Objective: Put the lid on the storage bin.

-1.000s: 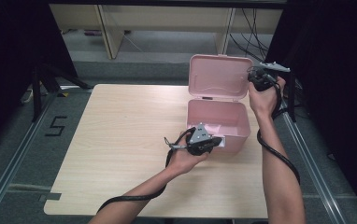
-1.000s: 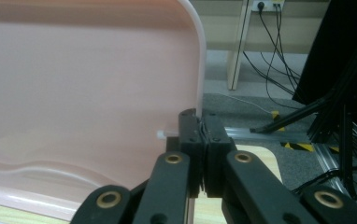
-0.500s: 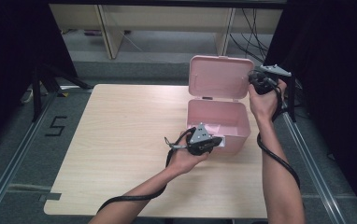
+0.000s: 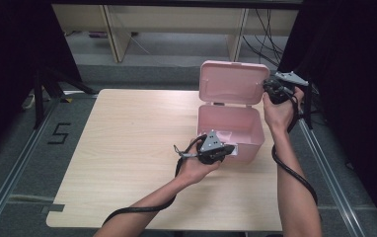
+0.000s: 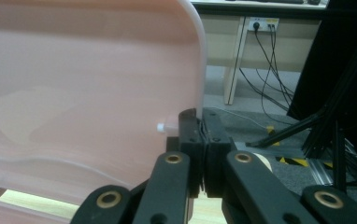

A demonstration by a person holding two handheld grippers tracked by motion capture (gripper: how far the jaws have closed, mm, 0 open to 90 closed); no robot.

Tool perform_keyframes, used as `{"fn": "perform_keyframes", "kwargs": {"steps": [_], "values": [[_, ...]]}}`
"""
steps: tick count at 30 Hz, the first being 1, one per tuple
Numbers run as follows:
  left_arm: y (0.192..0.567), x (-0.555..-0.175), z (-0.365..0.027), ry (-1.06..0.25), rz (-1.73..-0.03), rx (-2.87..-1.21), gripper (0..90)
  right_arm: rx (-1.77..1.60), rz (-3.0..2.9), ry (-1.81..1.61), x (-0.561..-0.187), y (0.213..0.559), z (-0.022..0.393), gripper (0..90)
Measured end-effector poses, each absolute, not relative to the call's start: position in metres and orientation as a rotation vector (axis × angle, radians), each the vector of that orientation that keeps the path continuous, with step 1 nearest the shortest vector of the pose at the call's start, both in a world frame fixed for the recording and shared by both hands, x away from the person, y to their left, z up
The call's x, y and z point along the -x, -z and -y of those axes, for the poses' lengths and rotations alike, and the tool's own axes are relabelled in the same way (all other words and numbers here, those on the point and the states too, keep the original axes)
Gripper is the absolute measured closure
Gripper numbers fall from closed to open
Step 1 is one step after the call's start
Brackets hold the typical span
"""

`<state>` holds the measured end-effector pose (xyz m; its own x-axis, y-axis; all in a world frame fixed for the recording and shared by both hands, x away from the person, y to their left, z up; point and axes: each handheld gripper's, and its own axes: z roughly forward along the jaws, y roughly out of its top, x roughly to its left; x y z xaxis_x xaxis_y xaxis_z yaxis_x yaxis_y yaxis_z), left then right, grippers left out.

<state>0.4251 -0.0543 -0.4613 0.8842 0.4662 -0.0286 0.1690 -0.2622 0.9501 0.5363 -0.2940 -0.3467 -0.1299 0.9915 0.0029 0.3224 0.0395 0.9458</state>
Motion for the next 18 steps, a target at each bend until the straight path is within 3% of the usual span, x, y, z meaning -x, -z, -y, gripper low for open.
{"fn": "perform_keyframes", "kwargs": {"steps": [18], "values": [[0.462, -0.425, 0.056, -0.299, -0.470, -1.837, 89.7, -1.310, -1.541, -1.110, -0.523, 0.352, 0.294, 89.9]]}}
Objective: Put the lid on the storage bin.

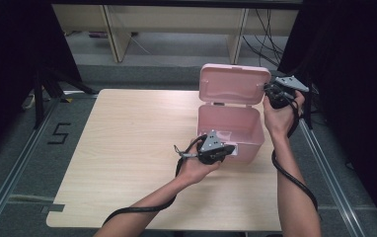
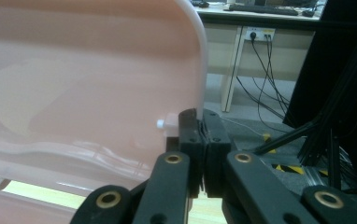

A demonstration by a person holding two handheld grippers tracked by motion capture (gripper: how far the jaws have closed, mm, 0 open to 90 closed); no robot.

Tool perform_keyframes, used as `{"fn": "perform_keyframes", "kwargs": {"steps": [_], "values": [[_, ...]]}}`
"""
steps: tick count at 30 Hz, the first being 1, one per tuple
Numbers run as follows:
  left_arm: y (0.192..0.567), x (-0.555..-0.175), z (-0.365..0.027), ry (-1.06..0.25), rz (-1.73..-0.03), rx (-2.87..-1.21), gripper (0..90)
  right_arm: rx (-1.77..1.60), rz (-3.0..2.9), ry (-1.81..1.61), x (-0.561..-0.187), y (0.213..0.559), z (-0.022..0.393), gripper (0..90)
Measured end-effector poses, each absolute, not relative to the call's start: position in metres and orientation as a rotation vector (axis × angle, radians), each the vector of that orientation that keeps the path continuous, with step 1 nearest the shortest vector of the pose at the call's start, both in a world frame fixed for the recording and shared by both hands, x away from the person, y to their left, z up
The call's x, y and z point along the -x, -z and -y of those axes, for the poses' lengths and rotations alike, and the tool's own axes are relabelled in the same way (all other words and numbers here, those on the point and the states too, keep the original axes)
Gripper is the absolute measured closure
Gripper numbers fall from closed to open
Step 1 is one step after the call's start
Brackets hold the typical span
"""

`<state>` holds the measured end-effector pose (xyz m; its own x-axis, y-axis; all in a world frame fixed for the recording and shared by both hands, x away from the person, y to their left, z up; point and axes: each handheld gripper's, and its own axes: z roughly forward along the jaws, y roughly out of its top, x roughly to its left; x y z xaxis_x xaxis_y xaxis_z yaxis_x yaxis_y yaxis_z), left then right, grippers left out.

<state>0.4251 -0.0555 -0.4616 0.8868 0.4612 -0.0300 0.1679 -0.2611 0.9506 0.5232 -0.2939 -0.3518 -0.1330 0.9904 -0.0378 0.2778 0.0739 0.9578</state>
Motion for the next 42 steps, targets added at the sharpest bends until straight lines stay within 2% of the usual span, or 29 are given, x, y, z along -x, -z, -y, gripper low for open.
{"fn": "perform_keyframes", "kwargs": {"steps": [42], "values": [[0.463, -0.425, 0.057, -0.288, -0.475, -1.824, 89.7, -1.289, -1.507, -1.123, -0.502, 0.360, 0.291, 89.6]]}}
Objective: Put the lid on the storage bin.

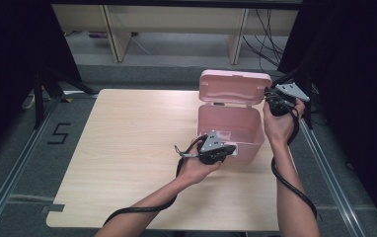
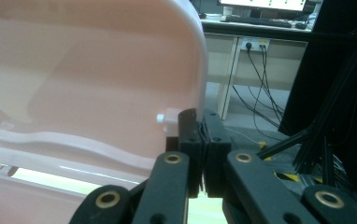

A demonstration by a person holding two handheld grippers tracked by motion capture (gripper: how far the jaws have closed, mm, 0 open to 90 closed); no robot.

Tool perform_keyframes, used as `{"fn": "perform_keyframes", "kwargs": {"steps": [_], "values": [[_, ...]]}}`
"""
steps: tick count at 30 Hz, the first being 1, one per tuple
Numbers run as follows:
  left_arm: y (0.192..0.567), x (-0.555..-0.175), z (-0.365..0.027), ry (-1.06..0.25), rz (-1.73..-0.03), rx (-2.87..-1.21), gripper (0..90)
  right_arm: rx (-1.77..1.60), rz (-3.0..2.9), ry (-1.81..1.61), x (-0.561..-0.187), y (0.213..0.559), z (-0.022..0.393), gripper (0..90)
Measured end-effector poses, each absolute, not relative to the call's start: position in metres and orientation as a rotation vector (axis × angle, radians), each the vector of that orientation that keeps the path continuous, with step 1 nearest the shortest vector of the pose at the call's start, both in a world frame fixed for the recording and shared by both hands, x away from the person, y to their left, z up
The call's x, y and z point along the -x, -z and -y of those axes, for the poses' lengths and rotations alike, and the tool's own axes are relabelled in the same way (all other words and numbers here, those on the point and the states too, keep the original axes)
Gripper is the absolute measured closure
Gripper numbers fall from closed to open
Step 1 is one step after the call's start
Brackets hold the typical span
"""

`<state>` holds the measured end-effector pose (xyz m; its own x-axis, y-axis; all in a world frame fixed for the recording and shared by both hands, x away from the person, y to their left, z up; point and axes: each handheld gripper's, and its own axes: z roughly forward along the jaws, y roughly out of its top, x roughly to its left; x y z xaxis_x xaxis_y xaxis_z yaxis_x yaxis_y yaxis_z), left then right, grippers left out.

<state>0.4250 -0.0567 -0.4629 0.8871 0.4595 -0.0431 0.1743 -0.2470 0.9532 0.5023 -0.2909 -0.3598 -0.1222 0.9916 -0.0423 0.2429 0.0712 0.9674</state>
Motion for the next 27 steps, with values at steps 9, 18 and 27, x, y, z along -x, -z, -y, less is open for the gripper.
{"fn": "perform_keyframes", "kwargs": {"steps": [9, 18, 27], "values": [[0.463, -0.425, 0.057, -0.291, -0.475, -1.825, 89.7, -1.274, -1.497, -1.128, -0.498, 0.363, 0.291, 89.6], [0.463, -0.425, 0.057, -0.292, -0.474, -1.828, 89.7, -1.267, -1.497, -1.132, -0.494, 0.365, 0.292, 89.5], [0.463, -0.425, 0.057, -0.289, -0.474, -1.827, 89.7, -1.258, -1.495, -1.133, -0.489, 0.367, 0.292, 89.3]]}}
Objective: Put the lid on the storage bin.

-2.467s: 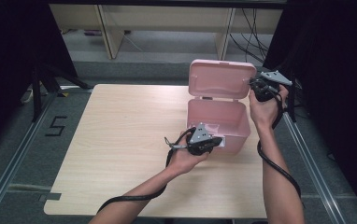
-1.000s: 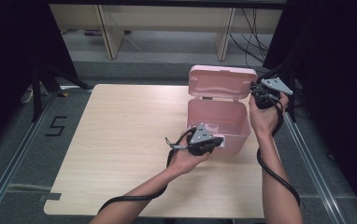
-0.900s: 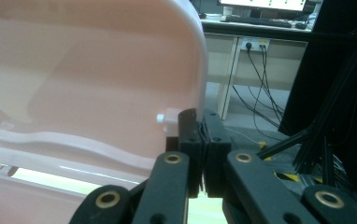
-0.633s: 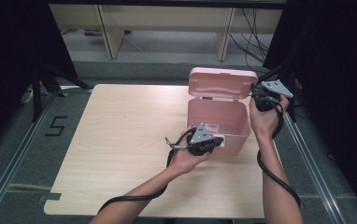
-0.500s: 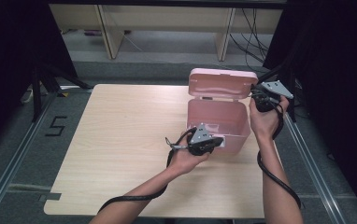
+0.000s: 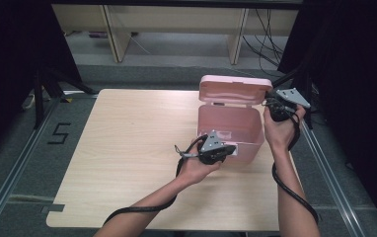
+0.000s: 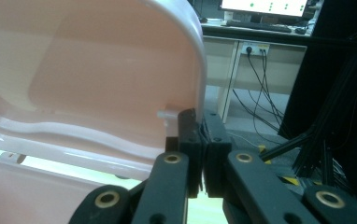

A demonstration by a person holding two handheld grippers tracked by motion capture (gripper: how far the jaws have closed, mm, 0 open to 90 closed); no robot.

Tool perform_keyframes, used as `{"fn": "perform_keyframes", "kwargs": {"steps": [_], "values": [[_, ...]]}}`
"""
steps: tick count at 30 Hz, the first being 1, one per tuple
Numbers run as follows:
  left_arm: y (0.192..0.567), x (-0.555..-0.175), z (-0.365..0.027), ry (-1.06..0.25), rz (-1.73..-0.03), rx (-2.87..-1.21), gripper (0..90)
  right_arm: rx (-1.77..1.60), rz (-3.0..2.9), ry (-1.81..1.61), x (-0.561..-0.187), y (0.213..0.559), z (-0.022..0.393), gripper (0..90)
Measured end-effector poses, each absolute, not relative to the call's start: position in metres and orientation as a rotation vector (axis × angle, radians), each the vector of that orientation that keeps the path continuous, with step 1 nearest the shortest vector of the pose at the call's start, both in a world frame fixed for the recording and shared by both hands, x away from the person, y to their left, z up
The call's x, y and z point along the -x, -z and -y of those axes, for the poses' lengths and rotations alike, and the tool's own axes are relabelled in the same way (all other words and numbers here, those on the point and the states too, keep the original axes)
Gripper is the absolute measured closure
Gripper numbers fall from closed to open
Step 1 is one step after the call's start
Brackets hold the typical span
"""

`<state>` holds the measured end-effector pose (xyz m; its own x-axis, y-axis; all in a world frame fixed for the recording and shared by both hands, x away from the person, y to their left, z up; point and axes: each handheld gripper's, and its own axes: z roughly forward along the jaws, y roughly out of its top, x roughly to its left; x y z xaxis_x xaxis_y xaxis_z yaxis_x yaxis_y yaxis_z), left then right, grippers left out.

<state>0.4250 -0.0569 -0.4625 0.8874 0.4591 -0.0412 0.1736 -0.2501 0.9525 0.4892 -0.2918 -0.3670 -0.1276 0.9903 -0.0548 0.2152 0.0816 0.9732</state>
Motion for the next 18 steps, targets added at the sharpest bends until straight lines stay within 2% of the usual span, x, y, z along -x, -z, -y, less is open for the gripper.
{"fn": "perform_keyframes", "kwargs": {"steps": [18], "values": [[0.4625, -0.4250, 0.0568, -0.290, -0.473, -1.828, 89.7, -1.242, -1.500, -1.131, -0.4811, 0.3715, 0.2921, 89.2]]}}
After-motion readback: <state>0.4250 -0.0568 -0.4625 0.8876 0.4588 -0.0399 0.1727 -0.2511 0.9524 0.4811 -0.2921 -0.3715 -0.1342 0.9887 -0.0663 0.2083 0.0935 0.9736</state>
